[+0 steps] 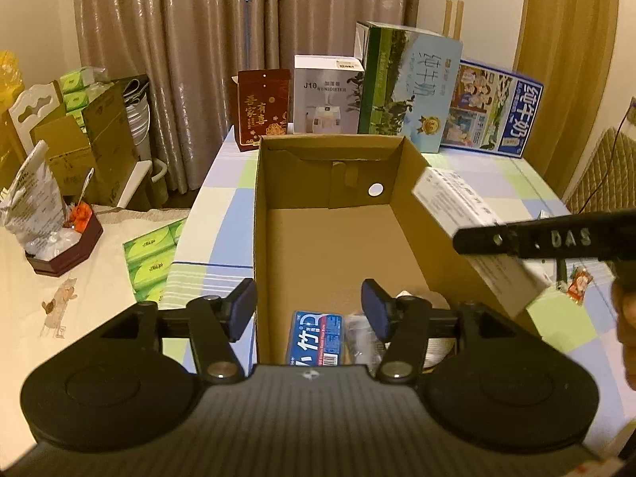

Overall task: Organize objects
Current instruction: 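Carry the ointment box and clear bag into the cardboard box and release, then move both tools back toward the night light and candy packet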

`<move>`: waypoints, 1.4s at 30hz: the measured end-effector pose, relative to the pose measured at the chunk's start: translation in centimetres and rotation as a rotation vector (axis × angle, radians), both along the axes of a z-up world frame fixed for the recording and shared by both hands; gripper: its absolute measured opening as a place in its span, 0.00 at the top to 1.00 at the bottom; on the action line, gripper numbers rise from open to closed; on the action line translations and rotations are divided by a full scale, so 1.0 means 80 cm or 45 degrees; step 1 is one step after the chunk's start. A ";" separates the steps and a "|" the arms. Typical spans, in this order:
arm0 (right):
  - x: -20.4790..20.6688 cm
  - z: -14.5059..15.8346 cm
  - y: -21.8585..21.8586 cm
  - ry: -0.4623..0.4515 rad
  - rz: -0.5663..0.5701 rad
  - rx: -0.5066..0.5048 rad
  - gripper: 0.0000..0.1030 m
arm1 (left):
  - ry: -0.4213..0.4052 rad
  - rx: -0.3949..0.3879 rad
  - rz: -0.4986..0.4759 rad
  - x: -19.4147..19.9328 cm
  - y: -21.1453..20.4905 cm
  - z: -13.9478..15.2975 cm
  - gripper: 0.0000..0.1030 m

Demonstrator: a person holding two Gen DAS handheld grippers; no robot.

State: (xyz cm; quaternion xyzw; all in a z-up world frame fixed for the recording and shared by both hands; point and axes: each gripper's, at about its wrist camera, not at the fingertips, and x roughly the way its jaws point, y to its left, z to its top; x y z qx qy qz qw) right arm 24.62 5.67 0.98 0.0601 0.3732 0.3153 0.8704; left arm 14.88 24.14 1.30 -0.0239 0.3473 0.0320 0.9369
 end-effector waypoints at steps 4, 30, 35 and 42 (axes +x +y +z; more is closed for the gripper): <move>-0.001 0.007 -0.012 -0.009 -0.047 0.058 0.32 | -0.006 -0.004 0.019 -0.007 0.002 0.002 0.37; -0.194 0.044 -0.207 -0.150 -0.343 -0.105 0.02 | -0.096 -0.093 -0.020 -0.125 -0.095 0.043 0.01; -0.217 0.044 -0.261 -0.143 -0.441 -0.144 0.02 | -0.111 -0.079 -0.079 -0.133 -0.136 0.049 0.01; -0.236 0.038 -0.321 -0.120 -0.548 -0.157 0.02 | -0.097 -0.077 -0.171 -0.129 -0.188 0.049 0.01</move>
